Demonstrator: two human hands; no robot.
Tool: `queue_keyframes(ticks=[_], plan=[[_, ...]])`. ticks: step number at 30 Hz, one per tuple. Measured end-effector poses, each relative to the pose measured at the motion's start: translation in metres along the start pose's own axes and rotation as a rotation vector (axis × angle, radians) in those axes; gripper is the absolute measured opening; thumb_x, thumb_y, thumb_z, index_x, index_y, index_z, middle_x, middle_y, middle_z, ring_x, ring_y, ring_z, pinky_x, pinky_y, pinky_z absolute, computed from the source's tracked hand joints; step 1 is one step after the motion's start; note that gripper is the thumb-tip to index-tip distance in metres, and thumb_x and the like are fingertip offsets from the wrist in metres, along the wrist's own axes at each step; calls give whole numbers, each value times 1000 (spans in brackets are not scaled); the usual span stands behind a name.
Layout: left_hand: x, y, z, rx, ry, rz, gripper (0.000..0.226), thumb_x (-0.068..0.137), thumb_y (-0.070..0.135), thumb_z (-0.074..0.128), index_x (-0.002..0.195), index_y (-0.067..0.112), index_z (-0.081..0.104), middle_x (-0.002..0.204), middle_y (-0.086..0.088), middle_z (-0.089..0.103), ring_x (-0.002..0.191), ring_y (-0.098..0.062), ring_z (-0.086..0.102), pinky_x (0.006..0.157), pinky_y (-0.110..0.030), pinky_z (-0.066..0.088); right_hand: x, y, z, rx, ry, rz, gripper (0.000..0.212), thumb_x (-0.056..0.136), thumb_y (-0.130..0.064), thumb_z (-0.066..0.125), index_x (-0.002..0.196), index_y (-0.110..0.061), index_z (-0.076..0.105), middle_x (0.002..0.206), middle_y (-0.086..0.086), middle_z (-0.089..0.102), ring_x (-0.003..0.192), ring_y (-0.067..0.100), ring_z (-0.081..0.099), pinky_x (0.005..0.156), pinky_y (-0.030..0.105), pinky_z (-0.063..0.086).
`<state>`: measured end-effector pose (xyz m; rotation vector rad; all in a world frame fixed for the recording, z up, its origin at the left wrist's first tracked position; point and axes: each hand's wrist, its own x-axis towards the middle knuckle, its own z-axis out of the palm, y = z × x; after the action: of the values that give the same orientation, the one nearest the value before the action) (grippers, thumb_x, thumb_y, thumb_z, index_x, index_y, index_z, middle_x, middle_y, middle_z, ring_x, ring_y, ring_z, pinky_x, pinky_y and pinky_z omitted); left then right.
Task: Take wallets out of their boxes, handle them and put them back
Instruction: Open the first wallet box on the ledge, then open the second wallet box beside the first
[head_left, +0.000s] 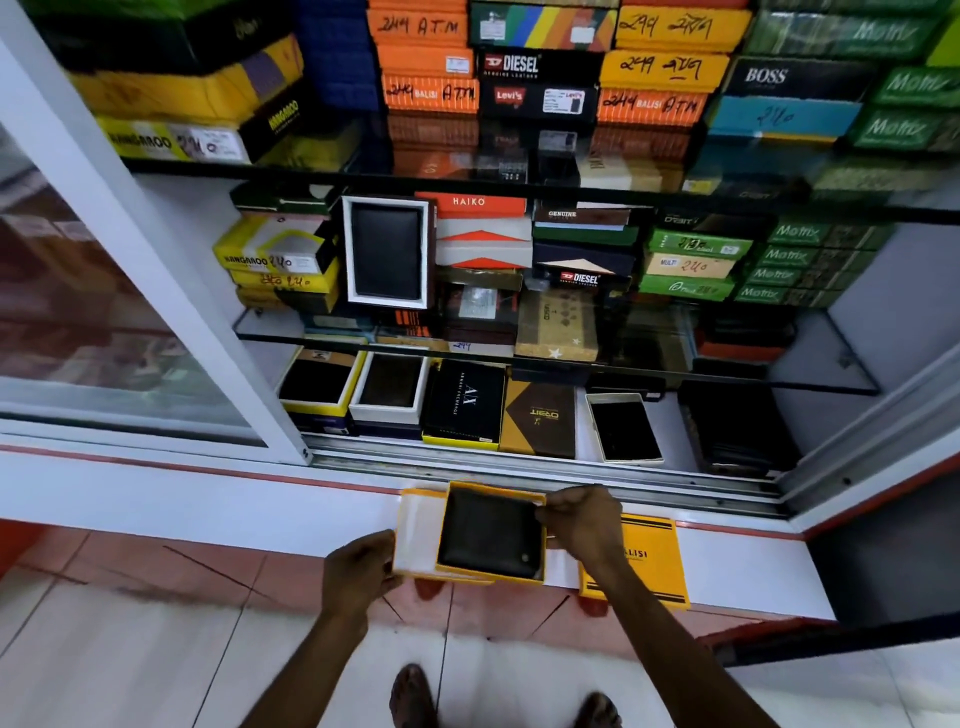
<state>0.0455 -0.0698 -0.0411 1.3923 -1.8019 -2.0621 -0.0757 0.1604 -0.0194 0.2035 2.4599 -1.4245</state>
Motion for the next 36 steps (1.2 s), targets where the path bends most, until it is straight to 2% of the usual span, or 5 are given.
queue_keyframes(ticks=[8, 17, 24, 29, 36], plan=[[5, -3, 24, 128, -52, -36, 26, 80, 19, 58, 57, 13, 69, 79, -26, 73, 91, -42, 68, 87, -53, 55, 1, 3, 42, 33, 43, 23, 15, 73, 3, 77, 70, -12, 76, 73, 15, 76, 63, 29, 74, 61, 47, 64], [-16, 15, 44, 363, 55, 278, 15, 90, 24, 62, 97, 15, 72, 97, 4, 63, 95, -20, 59, 94, -39, 48, -15, 19, 15, 38, 232, -164, 15, 80, 0, 73, 92, -6, 78, 85, -2, 73, 75, 9, 67, 67, -9, 41], [-50, 12, 130, 517, -336, 327, 11, 87, 28, 64, 89, 20, 71, 83, 7, 69, 85, -8, 66, 84, -32, 56, 4, 94, -84, -78, 434, 101, 26, 95, -26, 56, 102, -6, 72, 98, 18, 76, 81, 33, 71, 80, 35, 56], [-63, -4, 196, 730, -524, 245, 41, 84, 50, 52, 74, 10, 56, 80, -15, 62, 85, -28, 60, 76, -40, 43, 16, 128, -109, -1, 77, 218, 106, 73, -88, 13, 79, 3, 67, 79, 28, 71, 76, 42, 68, 80, 49, 56], [-77, -3, 233, 767, -429, 110, 82, 50, 88, 59, 103, 26, 64, 110, -2, 66, 111, -26, 58, 95, -40, 48, 21, 120, -136, 500, -182, 515, 69, 92, -68, 27, 106, -13, 66, 111, 13, 64, 104, 32, 62, 97, 46, 48]])
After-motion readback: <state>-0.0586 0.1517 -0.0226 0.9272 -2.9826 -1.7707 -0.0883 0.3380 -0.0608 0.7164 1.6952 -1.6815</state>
